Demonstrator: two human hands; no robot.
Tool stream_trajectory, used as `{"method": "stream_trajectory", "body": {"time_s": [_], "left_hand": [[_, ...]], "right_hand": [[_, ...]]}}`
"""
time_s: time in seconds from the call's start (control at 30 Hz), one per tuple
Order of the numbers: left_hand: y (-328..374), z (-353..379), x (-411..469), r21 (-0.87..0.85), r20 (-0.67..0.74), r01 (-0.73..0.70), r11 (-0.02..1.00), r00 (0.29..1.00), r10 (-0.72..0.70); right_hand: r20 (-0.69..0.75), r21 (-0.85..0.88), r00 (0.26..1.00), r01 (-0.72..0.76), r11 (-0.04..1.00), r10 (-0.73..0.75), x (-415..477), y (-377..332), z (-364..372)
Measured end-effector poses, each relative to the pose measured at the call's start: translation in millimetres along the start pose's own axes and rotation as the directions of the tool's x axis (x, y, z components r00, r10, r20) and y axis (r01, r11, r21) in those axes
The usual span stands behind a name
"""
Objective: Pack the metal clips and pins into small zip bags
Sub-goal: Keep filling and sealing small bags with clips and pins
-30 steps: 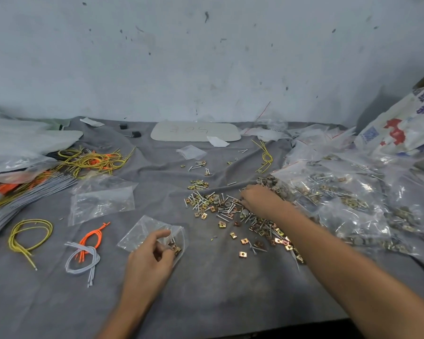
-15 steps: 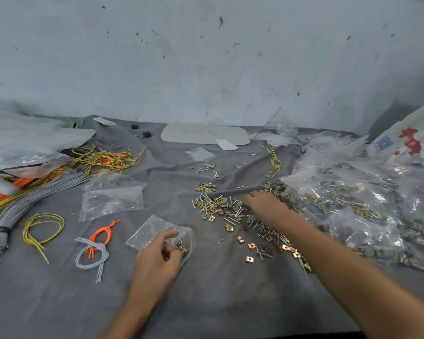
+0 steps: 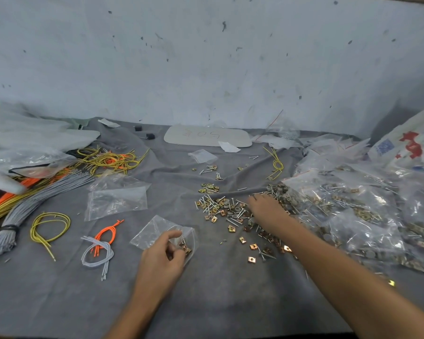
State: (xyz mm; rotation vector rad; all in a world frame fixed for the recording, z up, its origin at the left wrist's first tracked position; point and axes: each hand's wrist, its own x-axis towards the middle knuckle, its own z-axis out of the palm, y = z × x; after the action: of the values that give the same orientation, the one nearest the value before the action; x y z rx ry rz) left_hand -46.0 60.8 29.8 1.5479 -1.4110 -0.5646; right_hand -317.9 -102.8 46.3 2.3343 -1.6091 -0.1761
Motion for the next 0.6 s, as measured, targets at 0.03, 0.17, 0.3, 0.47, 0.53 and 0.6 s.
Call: {"method": "stream_trajectory", "body": {"time_s": [0.03, 0.17, 0.3, 0.47, 0.53, 0.6], "left_hand": [[0.3, -0.4, -0.3, 0.003, 0.001, 0.002, 1.000, 1.000, -0.002], [0.6, -0.9, 0.4, 0.005, -0.005, -0.004, 1.000, 1.000, 0.004], [1.1, -0.9, 1.1, 0.012, -0.004, 0.002, 1.000, 1.000, -0.002], [2.9, -1.3, -0.2, 0.016, 0.001, 0.001, 1.000, 1.000, -0.001], [3.4, -2.0, -0.8, 0.007, -0.001, -0.001, 1.000, 1.000, 0.001], [3.8, -2.7, -1.2, 0.011, -0.003, -0.012, 1.000, 1.000, 0.012]], "right_hand": [[-0.005, 0.003, 1.000, -0.009, 1.000, 0.009, -0.7, -0.6, 0.5], [-0.022, 0.011, 1.000, -0.008, 1.000, 0.008, -2.8, 2.7, -3.1], [-0.129, 0.320, 0.987, -0.050, 0.946, 0.096, -8.6, -5.3, -31.3], [-0.202, 0.847, 0.948, 0.042, 0.531, 0.247, -48.3, -74.9, -61.7], [-0.163, 0.944, 0.943, 0.063, 0.324, 0.290, -67.8, -109.8, -58.3], [-0.142, 0.972, 0.943, 0.075, 0.224, 0.302, -81.3, -139.0, -50.7]]}}
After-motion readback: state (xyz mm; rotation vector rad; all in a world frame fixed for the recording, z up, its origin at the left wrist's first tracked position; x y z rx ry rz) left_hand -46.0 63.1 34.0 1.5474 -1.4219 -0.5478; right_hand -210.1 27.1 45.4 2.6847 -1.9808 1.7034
